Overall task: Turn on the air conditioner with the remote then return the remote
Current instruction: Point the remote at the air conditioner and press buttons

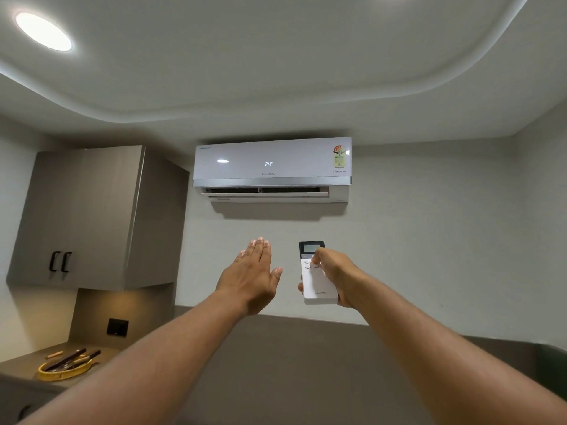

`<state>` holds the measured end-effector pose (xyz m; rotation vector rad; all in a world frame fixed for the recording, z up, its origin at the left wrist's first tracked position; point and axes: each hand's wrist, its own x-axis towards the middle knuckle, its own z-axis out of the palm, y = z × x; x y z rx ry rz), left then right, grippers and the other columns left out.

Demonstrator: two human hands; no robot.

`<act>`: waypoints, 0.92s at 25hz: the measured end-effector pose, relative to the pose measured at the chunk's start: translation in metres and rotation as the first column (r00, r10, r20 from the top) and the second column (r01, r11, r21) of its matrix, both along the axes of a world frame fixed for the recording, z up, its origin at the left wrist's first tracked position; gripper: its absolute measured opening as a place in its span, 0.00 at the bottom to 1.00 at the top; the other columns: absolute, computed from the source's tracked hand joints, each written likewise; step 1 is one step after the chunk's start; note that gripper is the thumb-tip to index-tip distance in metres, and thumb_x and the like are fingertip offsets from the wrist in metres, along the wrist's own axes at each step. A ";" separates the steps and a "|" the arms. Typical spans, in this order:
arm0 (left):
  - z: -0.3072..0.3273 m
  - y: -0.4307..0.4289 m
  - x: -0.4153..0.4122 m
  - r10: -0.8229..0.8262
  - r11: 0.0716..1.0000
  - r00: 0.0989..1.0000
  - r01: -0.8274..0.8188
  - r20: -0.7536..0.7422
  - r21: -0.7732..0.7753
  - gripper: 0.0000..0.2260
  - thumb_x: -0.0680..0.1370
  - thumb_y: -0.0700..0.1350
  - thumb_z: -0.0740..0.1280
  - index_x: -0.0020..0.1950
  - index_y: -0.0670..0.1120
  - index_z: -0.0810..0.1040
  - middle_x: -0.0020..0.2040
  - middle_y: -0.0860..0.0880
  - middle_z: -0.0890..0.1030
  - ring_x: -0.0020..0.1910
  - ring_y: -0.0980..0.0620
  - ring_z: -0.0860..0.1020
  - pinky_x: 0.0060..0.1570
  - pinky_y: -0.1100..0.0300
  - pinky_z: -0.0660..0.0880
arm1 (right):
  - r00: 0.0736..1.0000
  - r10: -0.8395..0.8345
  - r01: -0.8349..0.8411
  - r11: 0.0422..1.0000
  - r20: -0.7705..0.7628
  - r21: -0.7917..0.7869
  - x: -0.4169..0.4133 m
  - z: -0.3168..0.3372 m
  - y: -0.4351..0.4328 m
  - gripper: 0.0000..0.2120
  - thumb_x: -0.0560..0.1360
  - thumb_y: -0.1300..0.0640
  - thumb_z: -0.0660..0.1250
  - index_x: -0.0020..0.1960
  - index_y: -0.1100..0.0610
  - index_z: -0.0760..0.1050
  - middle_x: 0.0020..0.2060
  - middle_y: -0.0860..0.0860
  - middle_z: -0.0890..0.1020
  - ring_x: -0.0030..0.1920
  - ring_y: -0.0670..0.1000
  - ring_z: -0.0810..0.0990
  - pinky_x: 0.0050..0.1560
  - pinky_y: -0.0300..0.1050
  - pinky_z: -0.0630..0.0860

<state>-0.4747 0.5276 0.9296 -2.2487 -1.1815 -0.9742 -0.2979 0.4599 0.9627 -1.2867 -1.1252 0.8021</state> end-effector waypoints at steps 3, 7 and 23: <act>-0.001 0.000 0.000 0.000 1.000 1.000 0.000 -0.005 0.001 0.30 0.82 0.58 0.45 0.79 0.44 0.43 0.80 0.45 0.44 0.78 0.49 0.44 0.73 0.54 0.45 | 1.000 -0.006 0.006 1.000 0.004 -0.001 -0.001 -0.001 0.000 0.08 0.74 0.59 0.59 0.52 0.59 0.71 0.32 0.59 0.86 0.31 0.60 0.87 0.41 0.50 0.83; 0.000 0.002 0.001 0.002 1.000 1.000 -0.002 -0.003 0.010 0.30 0.82 0.58 0.45 0.79 0.44 0.43 0.80 0.45 0.44 0.78 0.49 0.44 0.72 0.55 0.44 | 1.000 0.001 -0.001 1.000 -0.005 0.002 -0.001 0.000 0.001 0.09 0.74 0.59 0.59 0.53 0.60 0.71 0.34 0.60 0.86 0.32 0.60 0.87 0.40 0.50 0.83; 0.000 0.005 -0.001 0.008 1.000 1.000 -0.008 0.000 -0.001 0.30 0.82 0.57 0.45 0.79 0.44 0.43 0.80 0.45 0.44 0.78 0.49 0.44 0.73 0.55 0.44 | 1.000 -0.009 0.009 1.000 0.023 0.008 -0.007 0.001 0.000 0.07 0.75 0.60 0.58 0.51 0.60 0.72 0.26 0.57 0.85 0.30 0.59 0.87 0.31 0.43 0.80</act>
